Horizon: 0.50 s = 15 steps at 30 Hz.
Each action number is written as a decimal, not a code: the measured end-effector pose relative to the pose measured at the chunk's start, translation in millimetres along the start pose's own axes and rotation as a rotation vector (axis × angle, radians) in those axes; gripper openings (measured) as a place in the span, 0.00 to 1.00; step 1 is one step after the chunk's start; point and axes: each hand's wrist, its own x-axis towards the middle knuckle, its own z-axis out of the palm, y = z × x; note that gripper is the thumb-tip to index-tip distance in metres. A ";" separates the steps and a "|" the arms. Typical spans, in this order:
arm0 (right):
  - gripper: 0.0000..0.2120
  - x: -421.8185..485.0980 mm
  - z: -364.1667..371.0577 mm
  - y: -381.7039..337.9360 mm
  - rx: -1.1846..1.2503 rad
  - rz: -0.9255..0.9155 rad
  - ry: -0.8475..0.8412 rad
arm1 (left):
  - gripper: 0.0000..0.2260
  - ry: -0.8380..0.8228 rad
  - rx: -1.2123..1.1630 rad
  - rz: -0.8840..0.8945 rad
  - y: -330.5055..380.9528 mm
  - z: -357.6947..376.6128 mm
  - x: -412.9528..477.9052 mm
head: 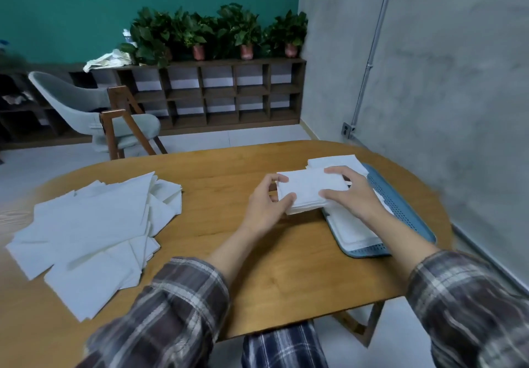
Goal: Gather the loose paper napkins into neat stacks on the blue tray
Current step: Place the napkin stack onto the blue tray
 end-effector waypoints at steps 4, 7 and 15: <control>0.25 9.1 -37.7 22.7 -0.013 0.069 0.056 | 0.15 -0.049 -0.022 -0.052 7.7 45.1 20.6; 0.27 18.8 -57.6 39.0 -0.037 0.119 0.070 | 0.15 -0.060 -0.016 -0.094 9.2 71.5 34.0; 0.28 42.6 -71.6 66.4 -0.141 0.238 0.088 | 0.12 -0.025 0.076 -0.185 -0.7 105.8 54.7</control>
